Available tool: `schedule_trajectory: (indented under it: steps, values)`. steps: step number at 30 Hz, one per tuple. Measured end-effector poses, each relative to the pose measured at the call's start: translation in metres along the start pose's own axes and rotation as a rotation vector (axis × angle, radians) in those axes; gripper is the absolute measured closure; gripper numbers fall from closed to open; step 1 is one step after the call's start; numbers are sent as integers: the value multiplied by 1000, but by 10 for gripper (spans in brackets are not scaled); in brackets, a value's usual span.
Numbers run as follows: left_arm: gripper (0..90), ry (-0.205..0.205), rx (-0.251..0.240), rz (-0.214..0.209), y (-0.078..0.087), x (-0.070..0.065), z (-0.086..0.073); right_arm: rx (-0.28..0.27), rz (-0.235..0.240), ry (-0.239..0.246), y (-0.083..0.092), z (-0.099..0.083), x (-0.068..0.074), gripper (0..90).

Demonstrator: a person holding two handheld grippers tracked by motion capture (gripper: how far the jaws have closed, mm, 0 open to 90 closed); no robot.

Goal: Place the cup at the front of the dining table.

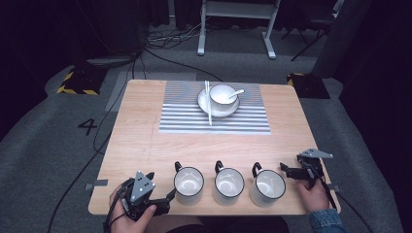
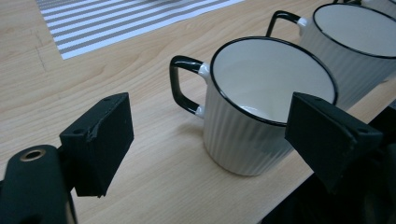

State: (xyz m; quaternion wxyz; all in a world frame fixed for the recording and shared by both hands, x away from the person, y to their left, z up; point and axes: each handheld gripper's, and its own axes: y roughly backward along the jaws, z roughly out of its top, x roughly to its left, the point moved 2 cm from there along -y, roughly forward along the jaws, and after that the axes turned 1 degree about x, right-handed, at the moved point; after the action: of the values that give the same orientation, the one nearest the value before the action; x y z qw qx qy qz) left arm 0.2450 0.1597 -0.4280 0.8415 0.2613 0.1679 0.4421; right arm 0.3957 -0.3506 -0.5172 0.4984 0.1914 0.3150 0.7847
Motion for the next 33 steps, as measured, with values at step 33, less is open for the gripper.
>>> schedule_trajectory:
  steps: [33]
  values:
    - [47, -10, -12, -128, -73, -28, -28, 1, -2, 0, 0, 0, 0, 148]
